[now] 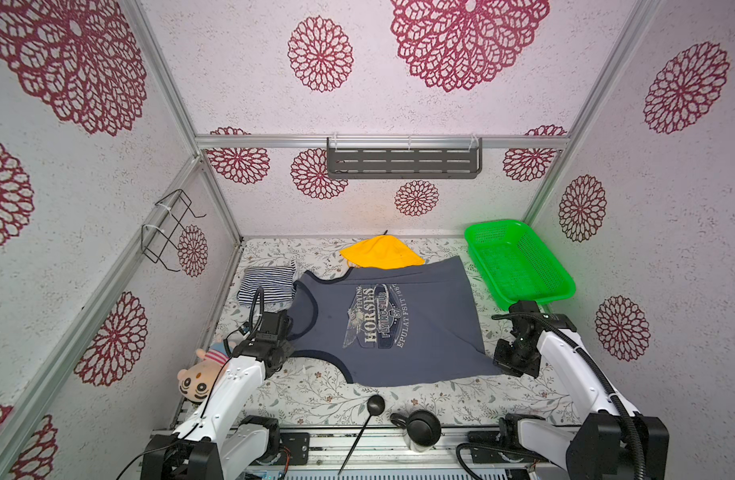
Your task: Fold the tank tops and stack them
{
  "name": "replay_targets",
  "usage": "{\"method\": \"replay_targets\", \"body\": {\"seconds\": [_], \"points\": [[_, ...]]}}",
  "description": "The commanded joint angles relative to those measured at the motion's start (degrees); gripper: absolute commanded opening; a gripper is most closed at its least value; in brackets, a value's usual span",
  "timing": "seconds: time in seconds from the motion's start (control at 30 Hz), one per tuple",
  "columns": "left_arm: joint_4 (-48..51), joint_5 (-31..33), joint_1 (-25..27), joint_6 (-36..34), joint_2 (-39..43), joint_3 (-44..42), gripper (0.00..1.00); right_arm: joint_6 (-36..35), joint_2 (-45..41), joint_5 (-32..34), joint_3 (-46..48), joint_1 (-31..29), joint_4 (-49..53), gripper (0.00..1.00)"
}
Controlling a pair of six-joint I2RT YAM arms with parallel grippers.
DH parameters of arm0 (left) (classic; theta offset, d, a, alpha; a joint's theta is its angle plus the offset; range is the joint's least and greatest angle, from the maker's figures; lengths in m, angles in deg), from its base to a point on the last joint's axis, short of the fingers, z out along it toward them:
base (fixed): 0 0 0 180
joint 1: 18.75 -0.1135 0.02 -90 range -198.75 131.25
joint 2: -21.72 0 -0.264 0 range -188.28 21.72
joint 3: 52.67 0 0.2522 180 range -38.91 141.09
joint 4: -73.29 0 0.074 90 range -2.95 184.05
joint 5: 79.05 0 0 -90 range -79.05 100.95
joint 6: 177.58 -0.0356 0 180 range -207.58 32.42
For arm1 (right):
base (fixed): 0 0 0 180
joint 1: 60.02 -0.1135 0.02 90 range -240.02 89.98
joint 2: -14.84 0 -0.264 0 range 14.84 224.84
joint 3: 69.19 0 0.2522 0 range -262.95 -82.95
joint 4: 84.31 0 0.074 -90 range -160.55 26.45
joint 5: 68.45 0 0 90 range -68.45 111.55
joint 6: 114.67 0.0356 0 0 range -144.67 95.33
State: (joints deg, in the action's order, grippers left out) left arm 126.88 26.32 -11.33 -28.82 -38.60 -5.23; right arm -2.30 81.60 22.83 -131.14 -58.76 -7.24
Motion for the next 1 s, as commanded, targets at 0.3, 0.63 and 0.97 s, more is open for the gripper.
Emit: {"method": "replay_targets", "body": {"seconds": [0.3,0.63,0.97], "points": [[-2.8,-1.0,-7.4,-13.3,-13.5,14.5,0.00,-6.0,16.8,-2.0,-14.5,0.8,-5.0,0.00],[-7.2,-5.1,-10.7,-17.4,-25.5,23.6,0.00,-8.1,28.5,-3.6,-23.2,0.9,-9.0,0.00],[-9.2,-6.7,-12.0,-17.6,-30.9,24.8,0.00,-8.4,34.4,-5.4,-28.9,0.6,-11.6,0.00]]}}
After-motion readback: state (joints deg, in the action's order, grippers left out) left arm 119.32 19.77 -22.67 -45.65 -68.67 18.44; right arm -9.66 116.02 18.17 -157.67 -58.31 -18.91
